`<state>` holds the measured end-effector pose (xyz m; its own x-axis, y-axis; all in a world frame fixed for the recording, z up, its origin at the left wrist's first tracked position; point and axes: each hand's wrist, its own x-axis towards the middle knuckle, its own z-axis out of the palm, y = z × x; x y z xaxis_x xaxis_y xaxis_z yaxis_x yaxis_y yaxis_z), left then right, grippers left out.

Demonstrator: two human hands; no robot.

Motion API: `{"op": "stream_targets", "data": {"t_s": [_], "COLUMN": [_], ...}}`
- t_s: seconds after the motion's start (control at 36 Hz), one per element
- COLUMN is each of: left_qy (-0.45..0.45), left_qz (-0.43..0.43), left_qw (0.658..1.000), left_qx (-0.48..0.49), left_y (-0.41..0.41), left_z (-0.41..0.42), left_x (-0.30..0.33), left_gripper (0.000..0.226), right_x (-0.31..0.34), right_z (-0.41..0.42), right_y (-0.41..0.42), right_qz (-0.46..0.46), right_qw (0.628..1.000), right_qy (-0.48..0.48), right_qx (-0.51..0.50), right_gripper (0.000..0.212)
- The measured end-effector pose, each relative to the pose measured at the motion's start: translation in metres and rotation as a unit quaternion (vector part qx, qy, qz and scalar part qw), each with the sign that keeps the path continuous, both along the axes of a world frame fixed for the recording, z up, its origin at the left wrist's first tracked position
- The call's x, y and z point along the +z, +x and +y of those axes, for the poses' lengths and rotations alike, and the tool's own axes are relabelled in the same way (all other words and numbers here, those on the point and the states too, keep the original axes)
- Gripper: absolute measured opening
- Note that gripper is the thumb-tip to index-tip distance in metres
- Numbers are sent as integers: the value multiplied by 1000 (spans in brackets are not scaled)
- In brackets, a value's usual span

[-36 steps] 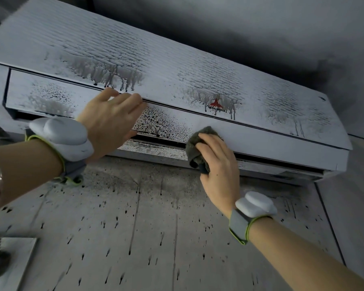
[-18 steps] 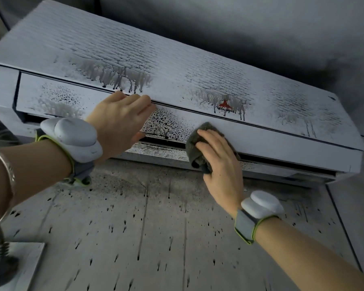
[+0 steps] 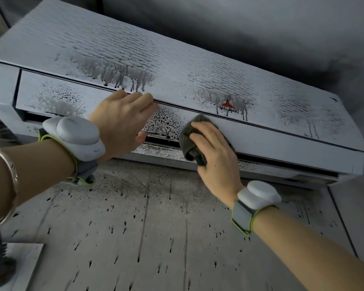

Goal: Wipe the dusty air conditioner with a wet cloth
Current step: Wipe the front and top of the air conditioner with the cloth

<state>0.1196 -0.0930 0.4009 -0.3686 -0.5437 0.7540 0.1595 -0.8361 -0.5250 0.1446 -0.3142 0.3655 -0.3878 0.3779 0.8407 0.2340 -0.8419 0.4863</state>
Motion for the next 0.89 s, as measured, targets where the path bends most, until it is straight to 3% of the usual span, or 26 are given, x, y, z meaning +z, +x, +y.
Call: {"op": "stream_targets", "data": {"t_s": [0.17,0.42,0.56,0.64,0.89], "left_qy": [3,2,4,3,-2], "left_qz": [-4,-3,-9,-8,-8], "left_qw": [1000,1000,1000,1000,1000], "left_qx": [-5,-22,-26,-27,-15], "left_y": [1,3,6,6,2], "left_z": [1,0,2,2,1], "left_x": [0,0,-2,-2,-2], "left_gripper": [50,52,53,52,52], "right_x": [8,-9,16,13,-9], "right_z": [13,12,29,35,32], "right_y": [-4,17,3,7,21], "right_qz": [5,-3,-37,-39,-8], "right_qw": [998,999,997,995,999], "right_qy": [46,-29,21,41,-26], "right_qx": [45,20,67,84,37], "right_gripper": [48,58,44,45,57]}}
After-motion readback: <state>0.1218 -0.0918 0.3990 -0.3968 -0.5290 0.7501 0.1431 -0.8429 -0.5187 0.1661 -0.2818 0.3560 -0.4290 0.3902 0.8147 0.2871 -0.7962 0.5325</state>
